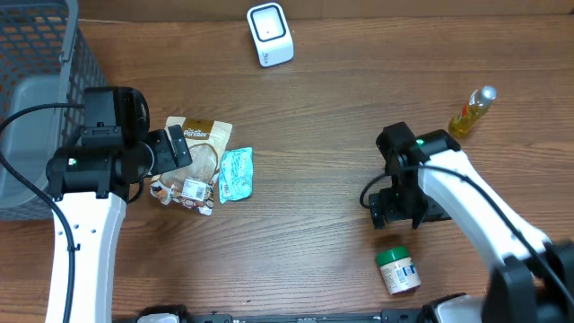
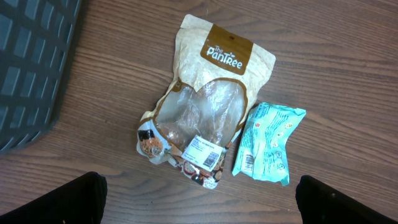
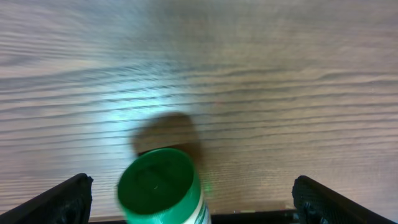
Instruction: Scan the item barcode
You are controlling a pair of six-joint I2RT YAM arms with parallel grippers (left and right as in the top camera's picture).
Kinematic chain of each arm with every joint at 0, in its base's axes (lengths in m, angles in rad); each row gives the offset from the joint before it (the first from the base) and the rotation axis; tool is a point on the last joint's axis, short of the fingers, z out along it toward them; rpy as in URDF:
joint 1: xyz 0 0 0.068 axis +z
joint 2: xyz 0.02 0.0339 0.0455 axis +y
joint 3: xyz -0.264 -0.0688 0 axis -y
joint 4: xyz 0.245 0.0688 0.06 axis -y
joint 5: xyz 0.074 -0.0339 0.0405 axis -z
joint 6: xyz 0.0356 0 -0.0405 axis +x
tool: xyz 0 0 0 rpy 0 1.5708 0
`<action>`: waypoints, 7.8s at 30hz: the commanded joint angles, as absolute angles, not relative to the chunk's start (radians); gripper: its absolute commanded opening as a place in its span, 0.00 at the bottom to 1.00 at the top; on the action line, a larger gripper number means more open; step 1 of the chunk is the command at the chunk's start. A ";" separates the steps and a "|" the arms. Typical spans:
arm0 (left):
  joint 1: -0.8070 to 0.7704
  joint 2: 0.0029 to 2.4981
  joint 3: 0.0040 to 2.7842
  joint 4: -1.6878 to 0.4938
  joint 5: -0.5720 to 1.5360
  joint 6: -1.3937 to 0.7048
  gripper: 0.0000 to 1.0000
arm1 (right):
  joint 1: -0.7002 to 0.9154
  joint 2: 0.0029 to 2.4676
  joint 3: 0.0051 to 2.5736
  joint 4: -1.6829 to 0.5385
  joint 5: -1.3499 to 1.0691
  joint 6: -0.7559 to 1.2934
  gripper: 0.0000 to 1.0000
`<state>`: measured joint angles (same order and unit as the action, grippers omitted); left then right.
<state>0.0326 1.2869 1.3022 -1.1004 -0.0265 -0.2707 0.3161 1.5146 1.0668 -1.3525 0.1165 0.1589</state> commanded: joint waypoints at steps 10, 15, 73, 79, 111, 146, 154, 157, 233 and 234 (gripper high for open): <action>0.026 1.288 1.312 -1.100 -0.033 -0.262 0.99 | 0.319 0.977 1.103 -1.345 0.150 0.182 1.00; 0.026 1.288 1.312 -1.100 -0.033 -0.262 1.00 | 0.319 1.007 1.080 -1.311 0.098 0.243 0.89; 0.011 1.308 1.335 -0.860 0.362 -0.378 1.00 | -0.613 1.091 1.081 -1.097 0.361 1.074 1.00; -0.131 1.366 1.335 -0.795 0.510 -0.611 0.60 | -0.613 1.091 1.081 -1.097 0.361 1.073 1.00; -1.057 1.827 1.335 -0.473 0.342 -1.403 0.64 | -0.613 1.091 1.081 -1.097 0.361 1.073 1.00; -1.167 2.033 1.334 -0.541 0.538 -1.628 0.87 | -0.613 1.091 1.081 -1.097 0.361 1.074 1.00; -1.132 2.033 1.334 -0.536 0.521 -1.586 0.87 | -0.613 1.091 1.081 -1.097 0.361 1.074 1.00; -1.119 2.033 1.334 -0.534 0.517 -1.549 0.86 | -0.613 1.091 1.081 -1.097 0.361 1.073 1.00; -0.728 2.051 1.340 0.403 0.669 -1.076 1.00 | -0.613 1.091 1.081 -1.097 0.361 1.073 1.00; -0.700 2.016 1.340 0.383 0.699 -1.058 1.00 | -0.613 1.091 1.081 -1.097 0.361 1.074 1.00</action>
